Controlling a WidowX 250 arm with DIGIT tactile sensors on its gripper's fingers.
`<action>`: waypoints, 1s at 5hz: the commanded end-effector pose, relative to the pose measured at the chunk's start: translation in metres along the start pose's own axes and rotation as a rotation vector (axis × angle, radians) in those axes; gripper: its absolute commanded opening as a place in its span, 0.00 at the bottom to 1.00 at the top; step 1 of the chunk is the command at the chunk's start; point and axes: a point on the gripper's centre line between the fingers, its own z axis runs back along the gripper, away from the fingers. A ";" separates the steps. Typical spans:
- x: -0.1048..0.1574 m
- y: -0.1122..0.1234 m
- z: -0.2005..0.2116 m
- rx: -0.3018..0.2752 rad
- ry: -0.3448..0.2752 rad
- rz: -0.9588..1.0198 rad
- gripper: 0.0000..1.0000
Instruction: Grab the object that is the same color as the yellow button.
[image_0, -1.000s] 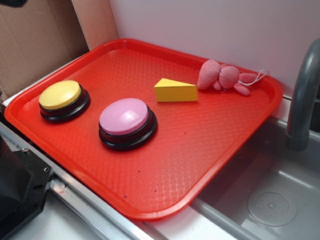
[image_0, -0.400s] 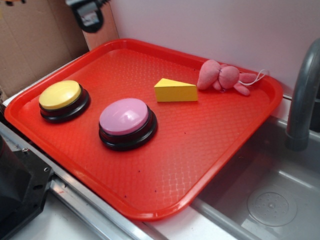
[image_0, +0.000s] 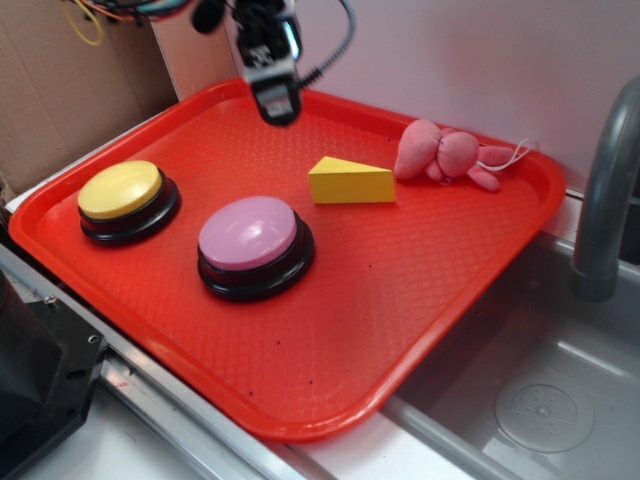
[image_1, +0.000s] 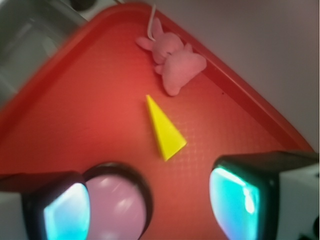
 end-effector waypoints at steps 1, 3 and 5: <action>0.030 0.010 -0.052 0.025 -0.046 -0.126 1.00; 0.032 0.011 -0.080 -0.003 0.020 -0.166 1.00; 0.031 0.011 -0.083 -0.003 0.025 -0.166 0.00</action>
